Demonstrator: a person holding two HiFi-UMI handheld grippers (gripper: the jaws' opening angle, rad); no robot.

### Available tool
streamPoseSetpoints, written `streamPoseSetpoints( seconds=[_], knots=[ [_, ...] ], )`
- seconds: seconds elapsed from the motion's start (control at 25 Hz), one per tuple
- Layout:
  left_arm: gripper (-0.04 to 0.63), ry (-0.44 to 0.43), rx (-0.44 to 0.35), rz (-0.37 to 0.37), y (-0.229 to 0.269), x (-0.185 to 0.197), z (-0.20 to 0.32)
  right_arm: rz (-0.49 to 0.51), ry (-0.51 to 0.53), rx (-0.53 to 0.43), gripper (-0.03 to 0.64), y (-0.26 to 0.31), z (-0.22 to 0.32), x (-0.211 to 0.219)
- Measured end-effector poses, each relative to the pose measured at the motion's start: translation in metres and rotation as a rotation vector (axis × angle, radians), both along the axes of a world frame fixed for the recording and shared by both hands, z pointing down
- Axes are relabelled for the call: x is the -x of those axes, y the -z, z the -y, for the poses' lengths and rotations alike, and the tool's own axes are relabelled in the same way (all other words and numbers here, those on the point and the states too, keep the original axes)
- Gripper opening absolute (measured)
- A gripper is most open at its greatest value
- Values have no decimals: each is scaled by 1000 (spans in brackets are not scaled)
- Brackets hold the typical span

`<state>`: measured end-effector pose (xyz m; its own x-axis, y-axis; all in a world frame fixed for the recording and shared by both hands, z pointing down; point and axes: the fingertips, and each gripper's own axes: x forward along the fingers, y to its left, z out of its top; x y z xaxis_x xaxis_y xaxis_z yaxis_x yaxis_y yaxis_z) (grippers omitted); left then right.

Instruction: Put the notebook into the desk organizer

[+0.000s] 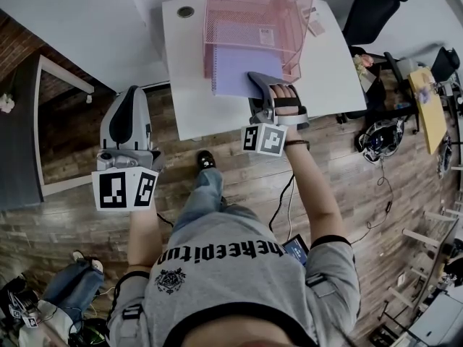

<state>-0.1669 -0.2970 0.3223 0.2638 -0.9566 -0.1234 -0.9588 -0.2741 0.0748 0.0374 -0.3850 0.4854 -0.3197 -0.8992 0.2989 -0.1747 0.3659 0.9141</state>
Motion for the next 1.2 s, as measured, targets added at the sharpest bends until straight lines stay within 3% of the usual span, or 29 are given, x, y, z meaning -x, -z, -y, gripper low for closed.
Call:
streamPoseSetpoints(
  seconds=[0.32,1.2],
  knots=[
    [4,5,6,6,-2,3,9,-23,-28,39,44,-10,23,0],
    [3,14,40,11,-18,10,23,-19,-110,16,44,-9,72,1]
  ],
)
